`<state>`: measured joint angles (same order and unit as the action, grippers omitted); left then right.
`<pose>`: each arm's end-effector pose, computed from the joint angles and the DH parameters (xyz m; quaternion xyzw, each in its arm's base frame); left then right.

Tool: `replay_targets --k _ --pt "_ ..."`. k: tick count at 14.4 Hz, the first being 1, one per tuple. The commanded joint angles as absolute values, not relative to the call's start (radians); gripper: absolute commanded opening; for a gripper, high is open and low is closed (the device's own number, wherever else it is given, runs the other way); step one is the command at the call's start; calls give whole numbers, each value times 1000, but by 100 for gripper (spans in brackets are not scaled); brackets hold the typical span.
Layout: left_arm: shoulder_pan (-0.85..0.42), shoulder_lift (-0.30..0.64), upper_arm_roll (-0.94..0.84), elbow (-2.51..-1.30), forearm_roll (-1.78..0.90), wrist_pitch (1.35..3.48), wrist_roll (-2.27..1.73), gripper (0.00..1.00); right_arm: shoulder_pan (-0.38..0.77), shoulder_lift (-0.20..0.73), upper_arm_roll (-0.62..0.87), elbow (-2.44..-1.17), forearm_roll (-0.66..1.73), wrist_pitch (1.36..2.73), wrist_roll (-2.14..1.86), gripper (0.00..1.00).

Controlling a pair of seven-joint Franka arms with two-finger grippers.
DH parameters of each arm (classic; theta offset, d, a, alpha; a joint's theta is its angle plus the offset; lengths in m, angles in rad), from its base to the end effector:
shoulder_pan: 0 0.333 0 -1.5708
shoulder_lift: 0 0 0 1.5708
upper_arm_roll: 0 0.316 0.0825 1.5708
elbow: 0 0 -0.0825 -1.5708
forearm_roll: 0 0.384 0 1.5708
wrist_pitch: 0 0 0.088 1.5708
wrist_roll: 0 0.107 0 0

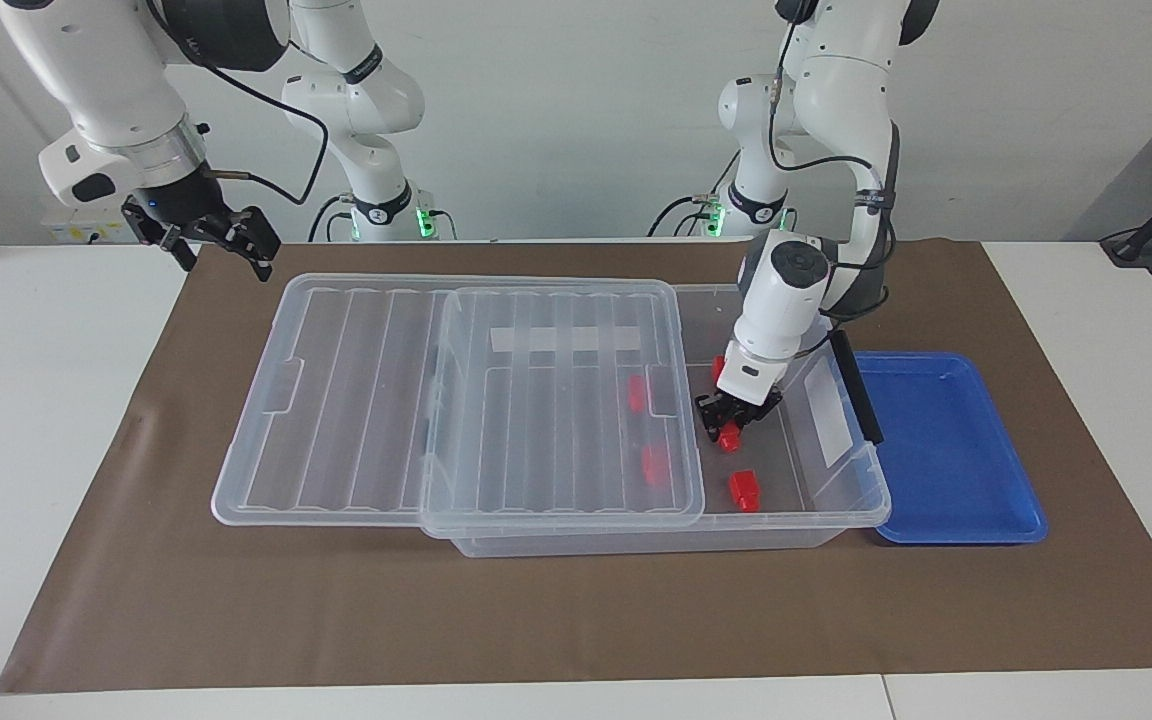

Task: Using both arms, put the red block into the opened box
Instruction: 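Lower the red block into the box and open the left gripper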

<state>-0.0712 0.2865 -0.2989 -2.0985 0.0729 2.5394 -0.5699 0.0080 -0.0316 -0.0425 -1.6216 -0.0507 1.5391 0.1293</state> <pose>0.5568 -0.2121 0.3053 0.9930 0.0804 0.0670 0.0542 0.5399 -0.0246 0.6153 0.9960 -0.0819 -0.0243 0.0259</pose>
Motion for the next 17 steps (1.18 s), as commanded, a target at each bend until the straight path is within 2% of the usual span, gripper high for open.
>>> replay_targets --k 1,5,14,15,17 --pt "-78 288 -287 -2114 101 2568 -594 100 15 -51 -54 -1638 -34 1531 104 100" --pt "-80 272 -284 -2086 101 2501 -632 100 5 -60 -54 -1660 12 1539 34 100" --pt "-80 94 -287 -2025 101 2208 -782 100 -8 -69 -57 -1686 -8 1571 -28 99" --pt "-78 78 -287 -2007 101 2159 -782 100 -9 -69 -58 -1686 -8 1572 -32 87" --pt "-78 71 -285 -1961 101 2067 -784 100 -9 -68 -57 -1684 -9 1572 -40 50"
